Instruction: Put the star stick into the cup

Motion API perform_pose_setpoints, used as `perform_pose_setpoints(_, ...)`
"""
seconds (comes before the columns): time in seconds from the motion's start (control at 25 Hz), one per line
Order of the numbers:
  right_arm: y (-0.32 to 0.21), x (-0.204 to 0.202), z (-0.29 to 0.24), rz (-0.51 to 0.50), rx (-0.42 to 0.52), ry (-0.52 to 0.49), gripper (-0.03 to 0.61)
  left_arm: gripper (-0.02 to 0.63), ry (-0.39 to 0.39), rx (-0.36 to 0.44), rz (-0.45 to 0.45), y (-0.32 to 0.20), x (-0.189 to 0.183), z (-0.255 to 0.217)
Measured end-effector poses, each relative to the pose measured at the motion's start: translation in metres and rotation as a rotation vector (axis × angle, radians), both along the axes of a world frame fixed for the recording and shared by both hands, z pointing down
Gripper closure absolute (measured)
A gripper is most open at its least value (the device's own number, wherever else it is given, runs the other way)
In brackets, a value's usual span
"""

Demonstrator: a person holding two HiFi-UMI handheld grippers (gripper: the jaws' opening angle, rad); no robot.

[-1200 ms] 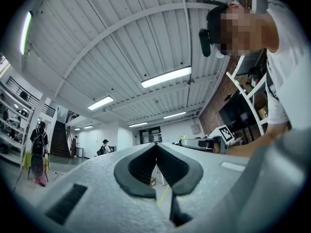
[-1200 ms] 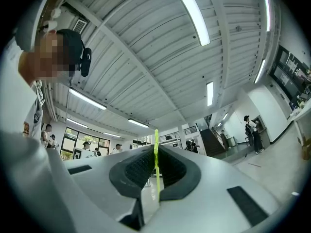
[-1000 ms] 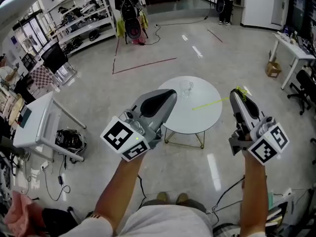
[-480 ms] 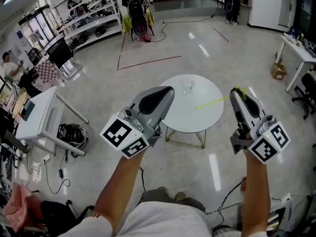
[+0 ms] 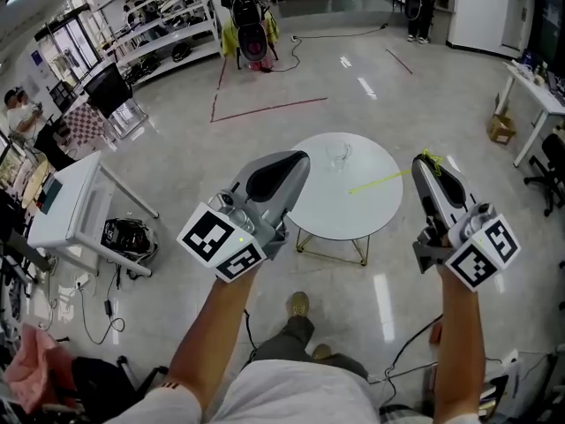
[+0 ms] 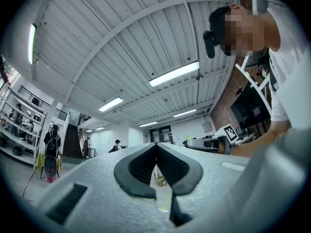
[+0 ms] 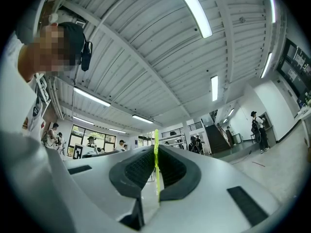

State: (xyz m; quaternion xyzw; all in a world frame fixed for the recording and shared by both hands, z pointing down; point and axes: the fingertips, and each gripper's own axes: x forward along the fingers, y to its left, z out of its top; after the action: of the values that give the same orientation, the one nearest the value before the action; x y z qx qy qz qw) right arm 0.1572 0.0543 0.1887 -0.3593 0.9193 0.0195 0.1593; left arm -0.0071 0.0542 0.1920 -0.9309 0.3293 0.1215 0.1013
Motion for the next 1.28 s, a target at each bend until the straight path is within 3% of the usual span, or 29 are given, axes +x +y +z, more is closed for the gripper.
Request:
perform_pose_setpoints(0.32, -0.035, -0.014, 0.004, 0.005, -0.002, 0.017, 0.555, 0.598, -0.005, 0.005, 0.000, -0.036, -0.011, 0.008)
perform_pose_setpoints(0.84, -0.142, -0.031, 0.021, 0.051, -0.040, 0.050, 0.555, 0.598, -0.032, 0.003, 0.025, -0.145, -0.025, 0.019)
perform_pose_setpoints(1.28, -0.228, -0.066, 0.045, 0.113, -0.061, 0.139, 0.555, 0.598, -0.052, 0.006, 0.074, -0.229, -0.045, 0.030)
